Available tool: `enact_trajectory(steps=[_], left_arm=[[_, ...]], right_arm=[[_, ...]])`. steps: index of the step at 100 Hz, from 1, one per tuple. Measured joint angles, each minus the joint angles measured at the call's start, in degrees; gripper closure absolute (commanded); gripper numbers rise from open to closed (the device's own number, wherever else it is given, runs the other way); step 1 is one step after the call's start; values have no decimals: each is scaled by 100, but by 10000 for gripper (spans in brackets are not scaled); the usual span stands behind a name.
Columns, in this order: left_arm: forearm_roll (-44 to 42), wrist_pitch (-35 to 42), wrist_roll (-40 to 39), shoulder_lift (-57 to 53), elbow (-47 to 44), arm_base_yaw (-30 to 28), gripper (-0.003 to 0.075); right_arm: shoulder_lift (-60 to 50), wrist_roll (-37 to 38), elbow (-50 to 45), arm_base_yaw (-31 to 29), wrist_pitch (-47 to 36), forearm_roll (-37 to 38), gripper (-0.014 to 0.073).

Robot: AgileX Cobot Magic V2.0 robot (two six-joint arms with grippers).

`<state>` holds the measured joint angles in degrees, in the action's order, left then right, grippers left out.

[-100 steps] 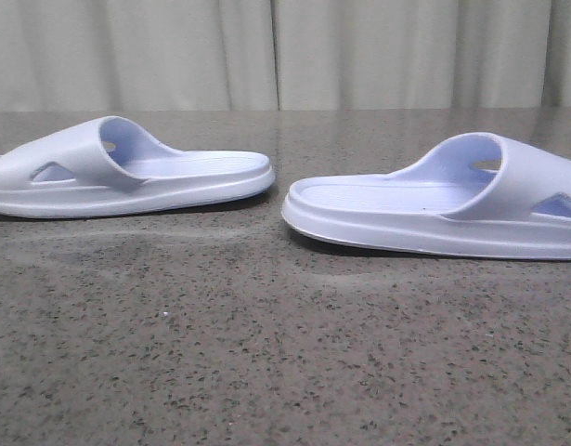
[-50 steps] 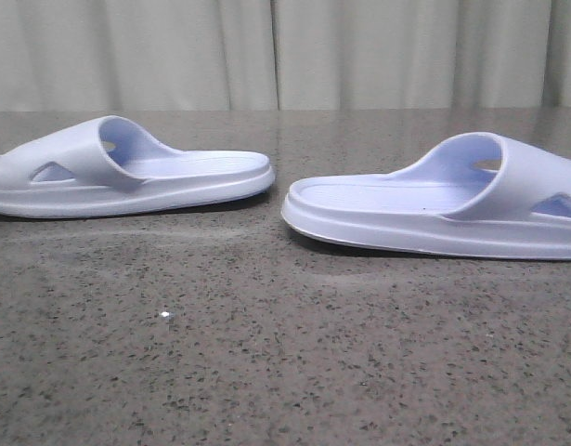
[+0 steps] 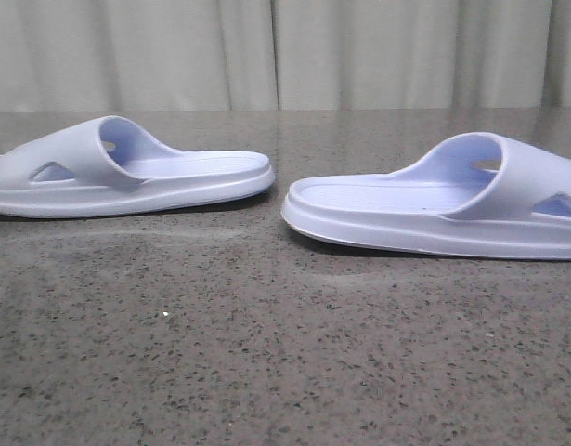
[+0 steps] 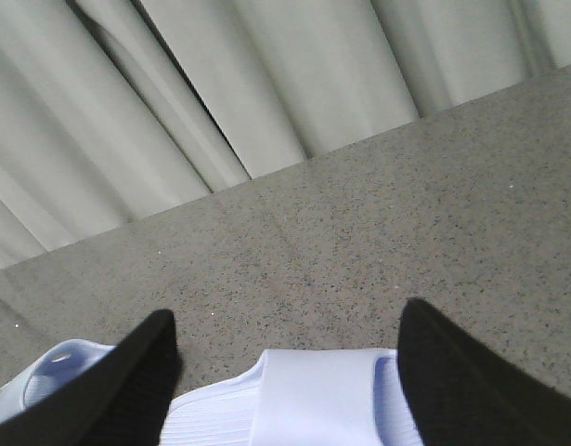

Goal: Insert blue slippers together front up
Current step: 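Grasp the heel of the slipper nearest the left gripper with the left gripper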

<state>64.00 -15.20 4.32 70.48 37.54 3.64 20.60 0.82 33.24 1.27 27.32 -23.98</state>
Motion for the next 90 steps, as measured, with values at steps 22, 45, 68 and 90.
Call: enact_trajectory(steps=[22,45,68,90], left_arm=[[71,-3,16,356,48,0,351],[155,-62,25,645,70,0,351],[233,-168,112,747,119,0,351],[922,-336,961,814,142,0,351]], right_arm=[[0,0,0,0,0,0,158],[0,0,0,0,-98,0,158],[0,0,0,0,-183,-3,158],[0,0,0,0,-211,-12,158]])
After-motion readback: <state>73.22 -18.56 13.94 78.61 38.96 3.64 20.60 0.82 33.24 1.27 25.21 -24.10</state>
